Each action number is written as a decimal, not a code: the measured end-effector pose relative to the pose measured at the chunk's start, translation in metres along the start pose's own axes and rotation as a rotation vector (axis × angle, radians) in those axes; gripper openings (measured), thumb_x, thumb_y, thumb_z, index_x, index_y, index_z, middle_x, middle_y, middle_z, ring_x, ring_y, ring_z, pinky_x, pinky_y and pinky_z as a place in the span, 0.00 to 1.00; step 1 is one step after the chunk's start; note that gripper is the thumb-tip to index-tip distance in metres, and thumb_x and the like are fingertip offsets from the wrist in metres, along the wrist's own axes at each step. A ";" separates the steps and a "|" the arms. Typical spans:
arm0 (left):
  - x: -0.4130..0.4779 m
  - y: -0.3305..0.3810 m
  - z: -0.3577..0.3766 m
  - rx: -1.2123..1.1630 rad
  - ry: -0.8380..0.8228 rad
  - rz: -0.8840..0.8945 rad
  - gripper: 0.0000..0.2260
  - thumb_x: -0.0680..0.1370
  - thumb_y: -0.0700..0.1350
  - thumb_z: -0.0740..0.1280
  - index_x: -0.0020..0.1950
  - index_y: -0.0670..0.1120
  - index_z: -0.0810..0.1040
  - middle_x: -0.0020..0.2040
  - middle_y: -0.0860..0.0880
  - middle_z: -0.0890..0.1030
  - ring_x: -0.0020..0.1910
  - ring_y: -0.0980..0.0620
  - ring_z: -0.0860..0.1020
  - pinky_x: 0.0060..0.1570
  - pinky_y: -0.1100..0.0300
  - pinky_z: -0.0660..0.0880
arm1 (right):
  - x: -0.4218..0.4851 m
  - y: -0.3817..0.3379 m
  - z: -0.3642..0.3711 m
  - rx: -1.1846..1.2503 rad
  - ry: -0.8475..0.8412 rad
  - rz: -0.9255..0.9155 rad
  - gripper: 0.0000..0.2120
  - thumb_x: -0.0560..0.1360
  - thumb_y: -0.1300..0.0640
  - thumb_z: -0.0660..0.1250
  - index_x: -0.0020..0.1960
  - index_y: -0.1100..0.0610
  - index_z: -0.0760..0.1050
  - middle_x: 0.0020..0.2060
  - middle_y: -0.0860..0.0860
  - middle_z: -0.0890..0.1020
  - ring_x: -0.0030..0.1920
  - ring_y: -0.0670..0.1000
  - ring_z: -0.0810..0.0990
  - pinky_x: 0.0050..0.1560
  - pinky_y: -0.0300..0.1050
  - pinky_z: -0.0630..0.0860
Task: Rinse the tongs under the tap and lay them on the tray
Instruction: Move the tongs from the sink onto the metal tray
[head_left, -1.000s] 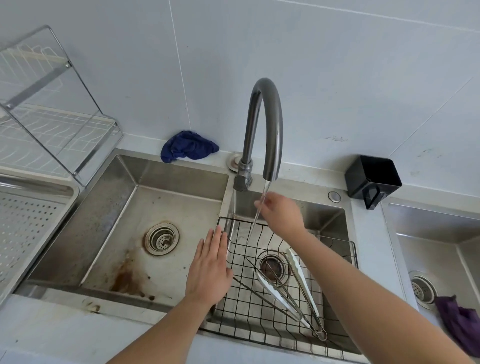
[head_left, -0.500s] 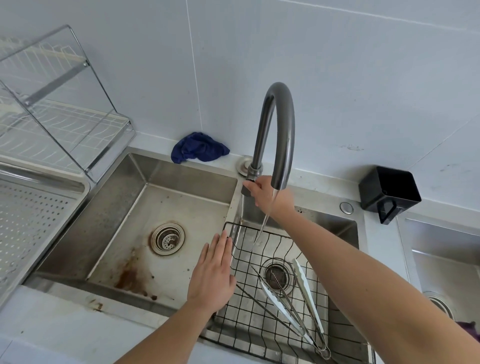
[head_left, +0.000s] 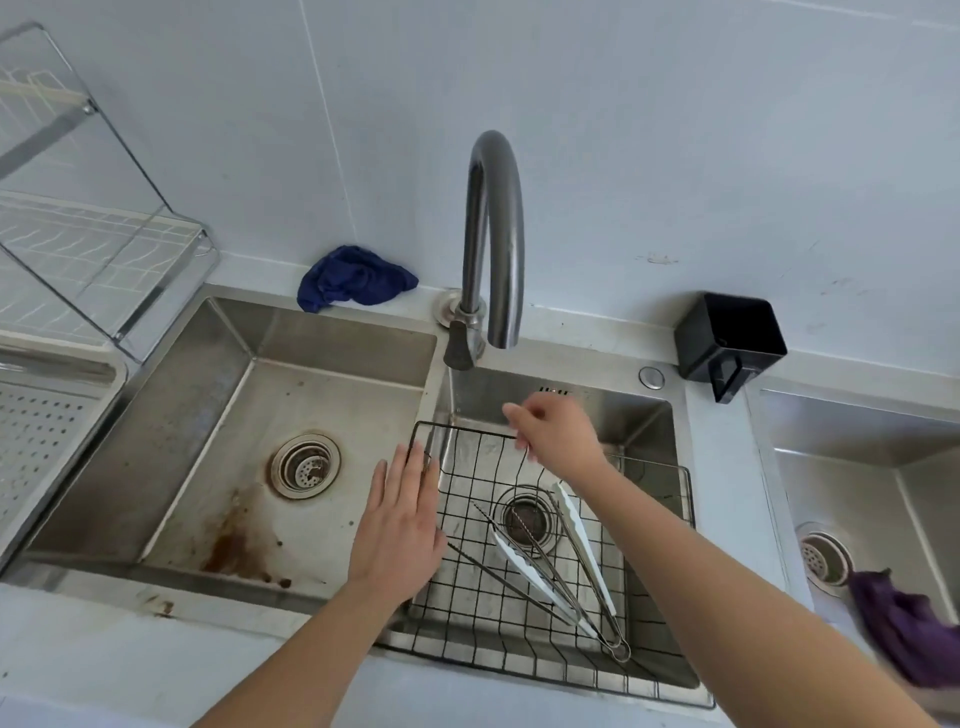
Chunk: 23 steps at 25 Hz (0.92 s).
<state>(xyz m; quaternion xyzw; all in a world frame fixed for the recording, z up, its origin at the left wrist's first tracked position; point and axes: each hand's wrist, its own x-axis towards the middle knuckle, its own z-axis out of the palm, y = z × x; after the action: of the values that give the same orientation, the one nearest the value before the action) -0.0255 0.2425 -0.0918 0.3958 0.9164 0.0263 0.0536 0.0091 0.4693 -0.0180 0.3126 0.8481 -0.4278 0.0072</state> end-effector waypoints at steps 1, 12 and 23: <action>-0.004 0.006 -0.001 -0.014 0.058 0.043 0.27 0.75 0.47 0.69 0.72 0.40 0.74 0.73 0.36 0.73 0.74 0.36 0.69 0.71 0.39 0.69 | -0.020 0.022 0.000 0.002 -0.007 0.050 0.15 0.81 0.49 0.67 0.39 0.55 0.78 0.28 0.48 0.83 0.25 0.44 0.78 0.35 0.47 0.81; -0.011 0.085 0.013 -0.818 -0.611 -0.633 0.10 0.75 0.46 0.64 0.37 0.42 0.78 0.30 0.45 0.85 0.21 0.50 0.79 0.32 0.60 0.78 | -0.114 0.123 0.029 -0.681 -0.270 0.201 0.10 0.80 0.55 0.61 0.51 0.54 0.81 0.49 0.53 0.85 0.48 0.58 0.84 0.44 0.46 0.79; -0.006 0.085 0.015 -1.258 -0.467 -1.082 0.12 0.79 0.42 0.68 0.46 0.32 0.80 0.36 0.37 0.86 0.25 0.43 0.82 0.19 0.62 0.73 | -0.119 0.117 0.024 -0.690 -0.230 0.115 0.06 0.77 0.55 0.61 0.44 0.53 0.75 0.40 0.50 0.77 0.40 0.57 0.75 0.39 0.44 0.73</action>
<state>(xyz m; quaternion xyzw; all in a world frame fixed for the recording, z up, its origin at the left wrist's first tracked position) 0.0417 0.2966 -0.0983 -0.2033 0.7595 0.4179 0.4552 0.1611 0.4409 -0.0841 0.2890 0.9171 -0.1479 0.2314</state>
